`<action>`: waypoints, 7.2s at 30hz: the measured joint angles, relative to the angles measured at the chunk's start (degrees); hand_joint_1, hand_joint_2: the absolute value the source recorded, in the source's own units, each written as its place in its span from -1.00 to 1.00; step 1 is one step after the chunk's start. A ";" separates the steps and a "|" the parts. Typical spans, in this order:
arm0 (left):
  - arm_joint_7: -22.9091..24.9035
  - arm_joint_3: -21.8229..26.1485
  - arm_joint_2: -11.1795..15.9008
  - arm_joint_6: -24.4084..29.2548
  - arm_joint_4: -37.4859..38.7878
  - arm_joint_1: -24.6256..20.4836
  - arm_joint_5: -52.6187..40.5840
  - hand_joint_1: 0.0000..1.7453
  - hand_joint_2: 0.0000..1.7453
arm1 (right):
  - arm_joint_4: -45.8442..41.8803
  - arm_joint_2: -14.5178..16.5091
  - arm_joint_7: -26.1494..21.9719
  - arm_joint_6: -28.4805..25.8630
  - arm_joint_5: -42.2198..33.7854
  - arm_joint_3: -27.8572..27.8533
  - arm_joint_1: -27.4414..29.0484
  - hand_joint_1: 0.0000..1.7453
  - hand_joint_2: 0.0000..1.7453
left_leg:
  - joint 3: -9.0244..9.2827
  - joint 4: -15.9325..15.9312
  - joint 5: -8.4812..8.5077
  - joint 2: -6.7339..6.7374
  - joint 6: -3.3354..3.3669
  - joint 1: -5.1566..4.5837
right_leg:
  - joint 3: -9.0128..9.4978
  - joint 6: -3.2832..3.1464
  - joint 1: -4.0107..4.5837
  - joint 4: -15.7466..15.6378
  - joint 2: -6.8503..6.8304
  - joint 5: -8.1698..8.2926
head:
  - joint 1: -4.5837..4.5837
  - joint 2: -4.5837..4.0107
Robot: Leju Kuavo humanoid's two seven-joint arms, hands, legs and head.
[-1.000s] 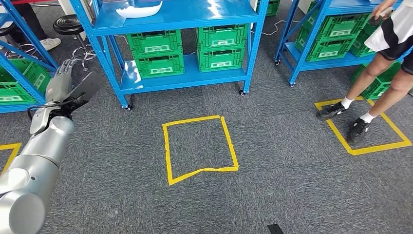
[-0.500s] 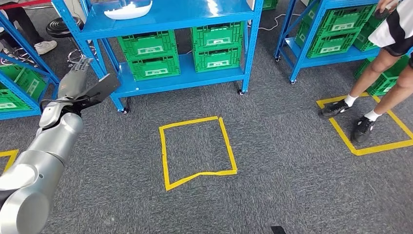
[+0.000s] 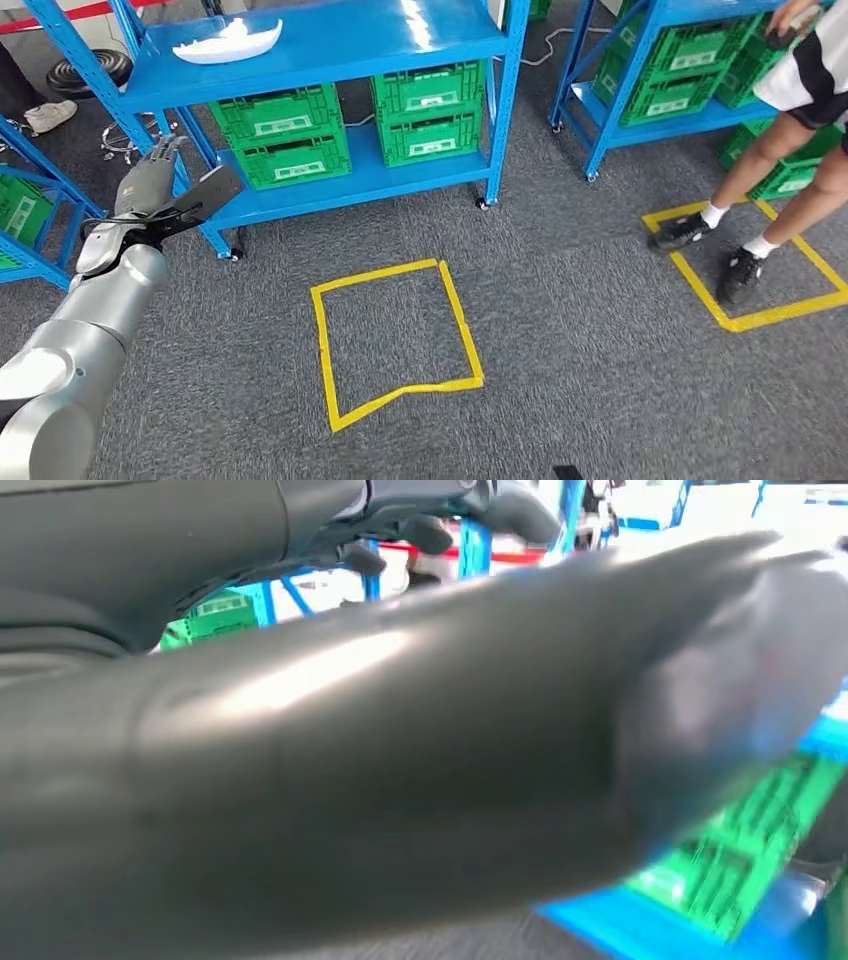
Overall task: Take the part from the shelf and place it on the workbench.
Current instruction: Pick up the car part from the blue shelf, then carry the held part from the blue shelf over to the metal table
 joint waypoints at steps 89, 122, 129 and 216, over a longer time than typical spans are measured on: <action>1.04 -6.90 0.12 -14.42 1.55 0.08 10.27 -1.00 1.00 | 0.92 -0.70 0.26 0.60 1.85 -2.24 -0.36 -1.00 -1.00 | 2.15 -1.10 -2.27 -0.51 -1.64 0.21 | -11.04 -1.58 1.12 1.46 -1.05 5.79 | -0.11 0.00; 14.69 -17.53 2.40 -11.22 4.67 3.50 2.69 -0.96 1.00 | 0.92 -0.70 0.68 0.85 4.20 -2.82 -0.15 -1.00 -1.00 | 2.12 -0.89 -2.31 -0.54 -1.64 0.17 | -10.85 -1.48 0.92 1.39 -1.13 5.85 | -0.11 0.00; 19.71 -17.55 3.83 -4.45 5.35 6.33 1.43 1.00 1.00 | 0.92 -0.69 1.51 0.89 5.72 -2.82 -0.55 -1.00 -1.00 | 2.12 -0.90 -2.31 -0.55 -1.65 0.17 | -10.84 -1.48 0.92 1.39 -1.13 5.85 | -0.11 0.00; -7.33 -7.33 4.37 -17.10 -65.20 33.11 78.00 1.00 1.00 | 0.92 -0.67 -0.37 0.54 8.07 -7.36 0.27 -1.00 -1.00 | 2.29 -1.44 -1.77 -0.05 0.17 0.54 | -12.07 0.07 0.81 5.28 -1.21 2.44 | -0.01 0.00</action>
